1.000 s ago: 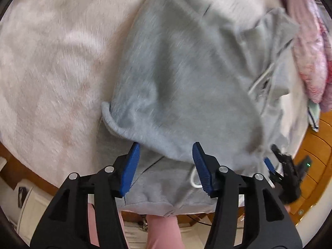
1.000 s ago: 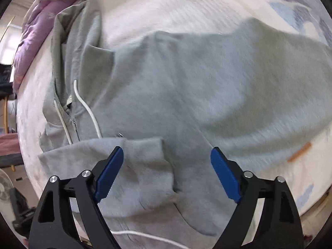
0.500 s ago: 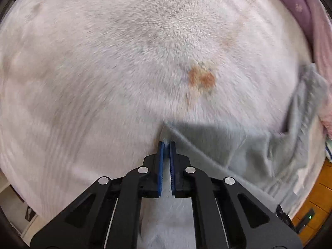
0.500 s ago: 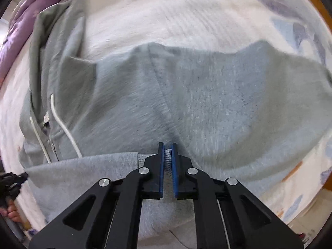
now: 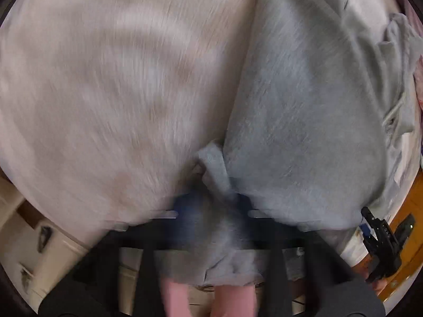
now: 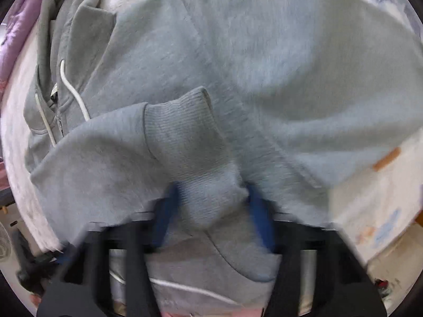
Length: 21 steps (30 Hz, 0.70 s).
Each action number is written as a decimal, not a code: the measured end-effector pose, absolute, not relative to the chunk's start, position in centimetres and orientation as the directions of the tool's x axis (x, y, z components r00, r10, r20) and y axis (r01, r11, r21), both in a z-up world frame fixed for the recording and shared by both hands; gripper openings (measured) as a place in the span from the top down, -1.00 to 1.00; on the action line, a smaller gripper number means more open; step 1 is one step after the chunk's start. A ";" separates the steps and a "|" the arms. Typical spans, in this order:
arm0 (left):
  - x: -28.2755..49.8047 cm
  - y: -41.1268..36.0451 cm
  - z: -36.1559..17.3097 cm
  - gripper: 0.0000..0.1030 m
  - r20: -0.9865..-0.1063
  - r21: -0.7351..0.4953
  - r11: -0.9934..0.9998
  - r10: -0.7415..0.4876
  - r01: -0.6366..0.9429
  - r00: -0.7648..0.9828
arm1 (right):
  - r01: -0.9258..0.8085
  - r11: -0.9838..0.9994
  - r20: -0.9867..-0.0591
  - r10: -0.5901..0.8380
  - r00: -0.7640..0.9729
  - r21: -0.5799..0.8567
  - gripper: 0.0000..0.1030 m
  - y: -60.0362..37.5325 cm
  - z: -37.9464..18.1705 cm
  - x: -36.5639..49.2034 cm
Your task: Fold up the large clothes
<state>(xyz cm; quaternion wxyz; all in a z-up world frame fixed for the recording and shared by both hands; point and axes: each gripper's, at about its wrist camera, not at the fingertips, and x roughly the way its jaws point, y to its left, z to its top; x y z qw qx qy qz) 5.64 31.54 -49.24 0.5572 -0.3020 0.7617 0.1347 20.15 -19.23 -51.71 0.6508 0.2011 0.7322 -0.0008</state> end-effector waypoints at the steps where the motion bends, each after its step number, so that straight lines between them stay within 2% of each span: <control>1: 5.5 31.7 -49.0 0.72 -0.943 -0.116 0.782 -0.280 -0.612 -0.178 | 0.298 0.915 -0.953 0.300 -0.050 0.272 0.60 -19.4 -51.6 20.1; 4: 6.0 32.6 -46.9 0.78 -0.950 -0.091 0.791 -0.251 -0.605 -0.185 | 0.292 0.924 -0.961 0.271 -0.045 0.247 0.73 -18.8 -50.6 20.0; 7: 6.7 33.1 -45.5 0.76 -0.962 -0.070 0.798 -0.213 -0.599 -0.171 | 0.295 0.926 -0.964 0.261 -0.053 0.235 0.73 -18.3 -50.1 20.0; 9: 6.6 35.1 -46.2 0.67 -0.964 -0.037 0.830 -0.177 -0.557 -0.200 | 0.284 0.931 -0.965 0.255 -0.062 0.228 0.69 -19.3 -51.3 18.6; 10: 7.4 35.7 -46.9 0.67 -0.951 -0.051 0.824 -0.212 -0.564 -0.224 | 0.270 0.935 -0.965 0.255 -0.068 0.228 0.63 -19.2 -51.2 18.9; 12: 8.4 36.3 -46.2 0.67 -0.954 -0.054 0.851 -0.198 -0.522 -0.224 | 0.221 0.951 -0.966 0.242 -0.092 0.217 0.48 -18.9 -50.4 19.6; 13: 8.9 36.2 -45.6 0.56 -0.961 -0.044 0.872 -0.170 -0.487 -0.217 | 0.203 0.960 -0.971 0.217 -0.099 0.194 0.06 -19.1 -49.9 20.3; 14: 9.3 36.3 -45.0 0.26 -0.967 -0.013 0.892 -0.125 -0.451 -0.220 | 0.199 0.965 -0.977 0.190 -0.097 0.168 -0.30 -19.4 -49.2 20.2; 16: 9.5 36.8 -43.9 -0.03 -0.973 0.057 0.912 -0.041 -0.406 -0.229 | 0.211 0.963 -0.979 0.187 -0.082 0.167 -0.32 -20.4 -47.8 20.2; 21: 11.2 37.6 -41.5 -0.03 -0.978 0.067 0.913 -0.020 -0.402 -0.210 | 0.250 0.953 -0.978 0.195 -0.076 0.170 -0.38 -23.0 -44.9 18.2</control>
